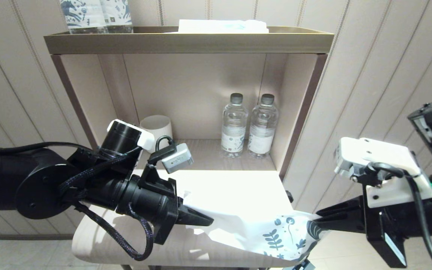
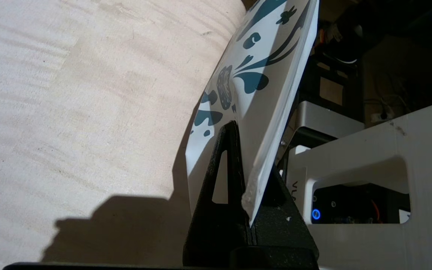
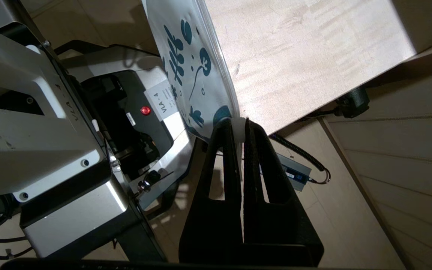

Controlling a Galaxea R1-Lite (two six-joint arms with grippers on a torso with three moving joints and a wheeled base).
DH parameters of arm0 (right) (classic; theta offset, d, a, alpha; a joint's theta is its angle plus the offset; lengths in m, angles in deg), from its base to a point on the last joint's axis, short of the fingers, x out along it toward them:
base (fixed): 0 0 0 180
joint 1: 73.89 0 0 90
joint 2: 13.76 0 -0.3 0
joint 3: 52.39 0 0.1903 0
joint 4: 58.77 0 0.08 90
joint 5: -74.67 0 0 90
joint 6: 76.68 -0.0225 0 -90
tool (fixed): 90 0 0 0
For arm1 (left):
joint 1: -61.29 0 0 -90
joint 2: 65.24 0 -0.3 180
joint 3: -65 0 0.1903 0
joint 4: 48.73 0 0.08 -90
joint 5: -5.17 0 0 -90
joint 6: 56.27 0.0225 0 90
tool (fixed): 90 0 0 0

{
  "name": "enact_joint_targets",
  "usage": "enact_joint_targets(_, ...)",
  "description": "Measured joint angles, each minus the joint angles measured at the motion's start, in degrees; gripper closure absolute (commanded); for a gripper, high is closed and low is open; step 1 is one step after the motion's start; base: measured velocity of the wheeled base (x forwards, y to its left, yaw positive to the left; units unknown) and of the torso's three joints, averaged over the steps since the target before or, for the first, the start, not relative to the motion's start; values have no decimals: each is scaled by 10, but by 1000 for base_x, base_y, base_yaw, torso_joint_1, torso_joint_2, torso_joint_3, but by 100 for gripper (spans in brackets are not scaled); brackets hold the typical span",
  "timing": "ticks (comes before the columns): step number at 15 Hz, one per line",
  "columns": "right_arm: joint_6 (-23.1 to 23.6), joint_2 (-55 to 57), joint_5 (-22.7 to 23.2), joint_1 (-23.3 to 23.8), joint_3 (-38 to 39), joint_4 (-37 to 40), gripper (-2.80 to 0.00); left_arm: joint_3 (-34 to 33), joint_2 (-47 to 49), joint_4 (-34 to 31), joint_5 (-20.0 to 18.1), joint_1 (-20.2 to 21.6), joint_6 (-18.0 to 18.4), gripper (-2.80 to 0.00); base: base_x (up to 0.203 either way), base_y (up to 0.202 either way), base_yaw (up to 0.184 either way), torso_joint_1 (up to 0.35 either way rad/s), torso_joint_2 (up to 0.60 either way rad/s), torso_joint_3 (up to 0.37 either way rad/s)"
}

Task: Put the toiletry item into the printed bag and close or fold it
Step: Close the strorage bag and place it on the desk

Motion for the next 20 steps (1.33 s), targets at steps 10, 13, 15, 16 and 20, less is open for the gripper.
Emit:
enact_joint_targets(10, 2, -3, 0, -3, 6, -22, 0, 0, 3, 0, 0, 0, 1, 0, 0, 0, 0, 0, 0, 0)
enact_joint_targets(13, 10, 0, 0, -4, 6, -23, -280, 0, 2, 0, 0, 0, 1, 0, 0, 0, 0, 0, 0, 0)
enact_joint_targets(15, 12, 6, 2, -5, 4, -23, -280, -1, 1, 0, 0, 0, 1, 0, 0, 0, 0, 0, 0, 0)
enact_joint_targets(16, 12, 12, 2, -6, 1, -25, -280, -1, 0, 0, 0, 0, 1, 0, 0, 0, 0, 0, 0, 0)
enact_joint_targets(20, 10, 34, 2, -1, -26, -59, -280, 0, -1, 1, 0, 5, 6, 0, 0, 0, 0, 0, 0, 0)
